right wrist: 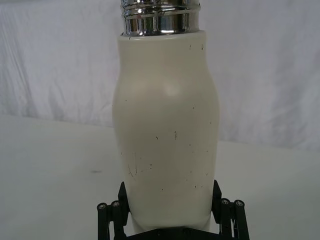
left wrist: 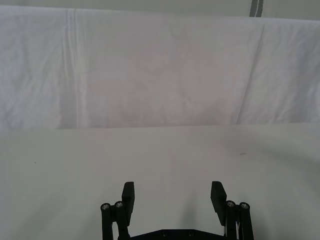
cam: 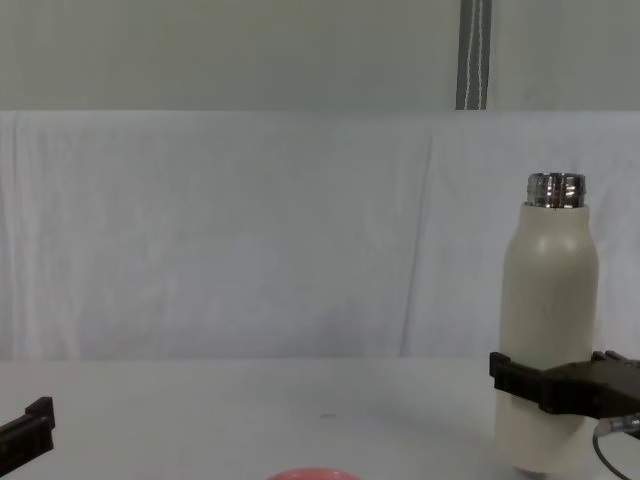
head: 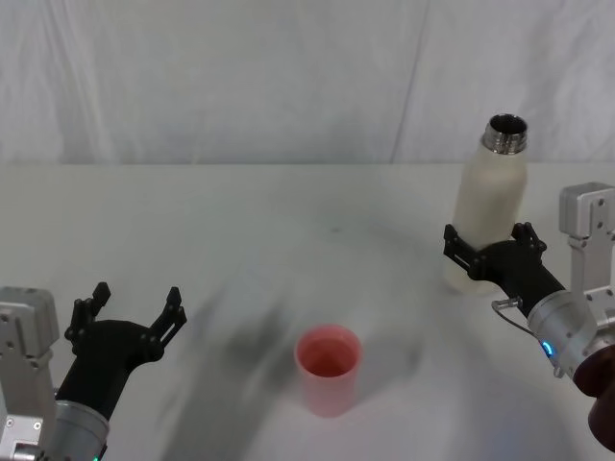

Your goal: Grasp the thermos with one hand and pour water into the cup lid.

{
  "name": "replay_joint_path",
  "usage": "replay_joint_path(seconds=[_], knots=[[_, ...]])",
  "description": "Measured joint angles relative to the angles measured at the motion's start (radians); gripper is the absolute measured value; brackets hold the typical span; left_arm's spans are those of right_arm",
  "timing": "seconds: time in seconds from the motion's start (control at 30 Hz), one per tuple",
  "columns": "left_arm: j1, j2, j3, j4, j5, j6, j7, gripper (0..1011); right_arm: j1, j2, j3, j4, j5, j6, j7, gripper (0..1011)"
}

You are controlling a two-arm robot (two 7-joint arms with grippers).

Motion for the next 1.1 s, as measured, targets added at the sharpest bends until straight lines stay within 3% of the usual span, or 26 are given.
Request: replay_joint_path(seconds=[0.53, 1.1], knots=[[0.000, 0.000, 0.000, 0.000, 0.000, 0.000, 0.000, 1001, -0.022, 0.047, 0.005, -0.069, -0.026, 0.029, 0.007, 951], [0.000, 0.000, 0.000, 0.000, 0.000, 0.000, 0.000, 1001, -0.114, 0.120, 0.004, -0.235, -0.099, 0.069, 0.009, 951]])
